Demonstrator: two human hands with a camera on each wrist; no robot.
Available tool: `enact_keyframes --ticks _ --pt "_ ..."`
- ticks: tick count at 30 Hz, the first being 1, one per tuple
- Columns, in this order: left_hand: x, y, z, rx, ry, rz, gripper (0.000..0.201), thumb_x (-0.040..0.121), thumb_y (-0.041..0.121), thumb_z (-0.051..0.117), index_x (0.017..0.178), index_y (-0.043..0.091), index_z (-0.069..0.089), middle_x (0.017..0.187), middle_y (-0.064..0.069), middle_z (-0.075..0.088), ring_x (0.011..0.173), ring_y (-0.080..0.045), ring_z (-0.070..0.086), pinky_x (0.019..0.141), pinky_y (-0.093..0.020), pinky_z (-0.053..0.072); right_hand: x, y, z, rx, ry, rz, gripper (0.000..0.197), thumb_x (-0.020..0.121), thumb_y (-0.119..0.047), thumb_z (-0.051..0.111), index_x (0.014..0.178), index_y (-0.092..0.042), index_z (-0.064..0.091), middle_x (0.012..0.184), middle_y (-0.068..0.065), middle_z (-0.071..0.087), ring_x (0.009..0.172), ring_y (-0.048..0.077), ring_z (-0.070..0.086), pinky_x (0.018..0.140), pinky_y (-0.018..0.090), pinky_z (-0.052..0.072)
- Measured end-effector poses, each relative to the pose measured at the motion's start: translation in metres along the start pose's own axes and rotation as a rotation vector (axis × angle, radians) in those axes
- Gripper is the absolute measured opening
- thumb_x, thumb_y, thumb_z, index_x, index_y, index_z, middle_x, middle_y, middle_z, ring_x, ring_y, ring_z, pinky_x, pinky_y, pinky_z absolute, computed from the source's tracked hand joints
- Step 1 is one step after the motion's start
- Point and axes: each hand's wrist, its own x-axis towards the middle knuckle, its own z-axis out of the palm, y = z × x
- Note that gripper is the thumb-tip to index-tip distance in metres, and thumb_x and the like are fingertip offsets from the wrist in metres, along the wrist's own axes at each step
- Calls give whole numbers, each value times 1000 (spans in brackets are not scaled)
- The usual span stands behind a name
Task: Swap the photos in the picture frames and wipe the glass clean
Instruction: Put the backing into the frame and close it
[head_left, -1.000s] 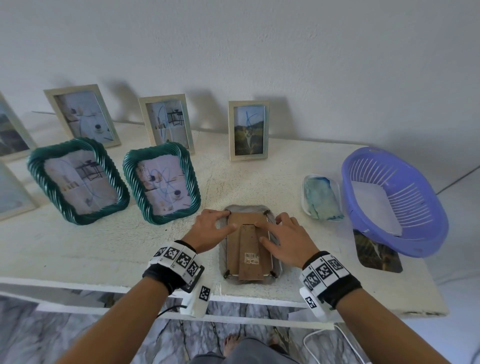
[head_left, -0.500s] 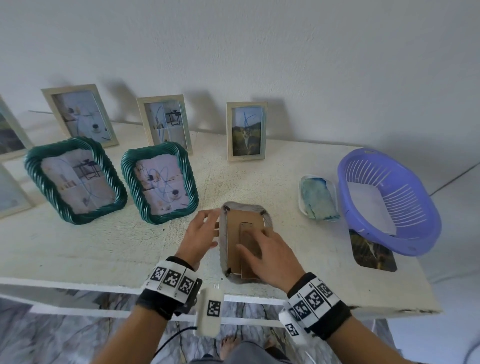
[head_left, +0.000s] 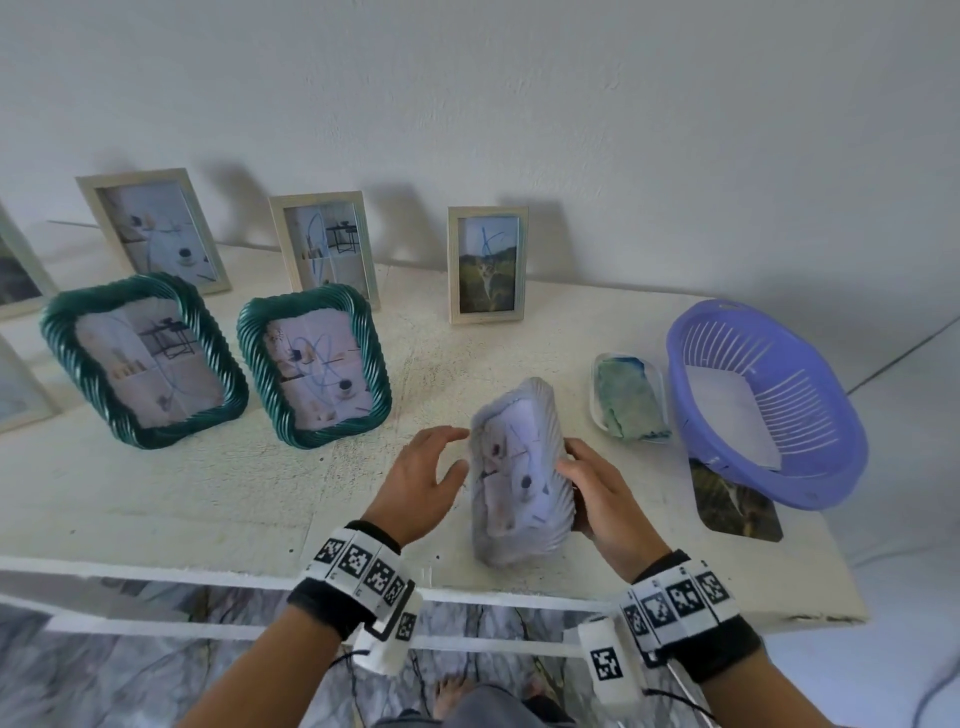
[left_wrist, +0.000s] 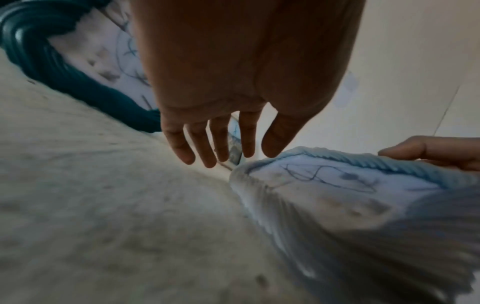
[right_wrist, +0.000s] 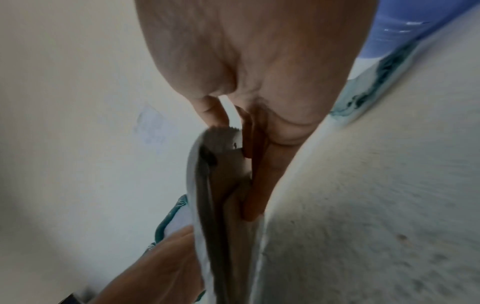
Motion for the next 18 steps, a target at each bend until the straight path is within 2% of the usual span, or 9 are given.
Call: enact_keyframes --ticks 3,5,7,9,11,12,15,17,18 --pt "-5 -19 3 127 -35 20 58 89 42 38 138 14 52 142 -6 51 129 -25 47 109 -38 37 3 16 -5 -14 10 76 22 102 -12 42 109 -11 63 92 10 70 80 22 67 66 36 54" --pt "-10 -25 2 194 -34 38 66 86 47 31 139 15 52 145 -4 48 129 -27 46 107 -40 37 8 26 -9 -118 26 102 21 101 -10 46 107 -13 66 91 6 73 80 20 69 69 40 58" --pt "-15 -29 2 264 -52 57 72 82 52 25 140 19 51 148 0 45 130 -26 43 105 -45 37 14 35 -15 -325 68 87 18 98 -10 50 104 -13 67 87 5 73 77 18 70 71 44 61" --pt "-20 -32 2 328 -67 72 69 84 50 26 140 20 51 148 1 45 129 -25 43 103 -47 39 20 39 -21 -606 91 24 15 95 -13 56 103 -14 68 85 5 72 74 17 69 71 38 60" --pt "-24 -36 3 357 -52 103 60 86 45 33 136 19 54 144 -1 49 126 -27 47 99 -50 43 24 36 -24 -835 76 -31 15 94 -18 59 102 -12 70 85 4 72 75 15 66 73 27 54" --pt "-25 -39 4 368 -41 119 56 87 43 36 133 19 56 141 -1 51 125 -26 48 97 -50 45 27 33 -26 -911 60 -46 16 93 -20 59 99 -11 71 85 3 71 75 15 64 71 24 50" --pt "-25 -42 4 397 -28 155 47 88 49 41 124 24 56 143 3 48 127 -21 44 100 -46 43 40 18 -33 -1065 78 -110 17 93 -26 58 92 -13 70 80 0 68 70 14 62 68 30 51" --pt "-24 -44 5 414 -20 163 43 90 55 39 118 27 55 148 6 43 133 -17 40 104 -43 39 57 4 -41 -1145 167 -155 20 95 -30 55 100 -14 67 87 0 67 73 13 62 68 30 53" --pt "-23 -44 5 422 -15 165 41 91 56 36 116 28 54 150 7 42 135 -17 38 106 -43 37 66 -4 -45 -1177 228 -172 24 96 -31 53 108 -13 65 96 2 66 80 15 62 70 29 52"
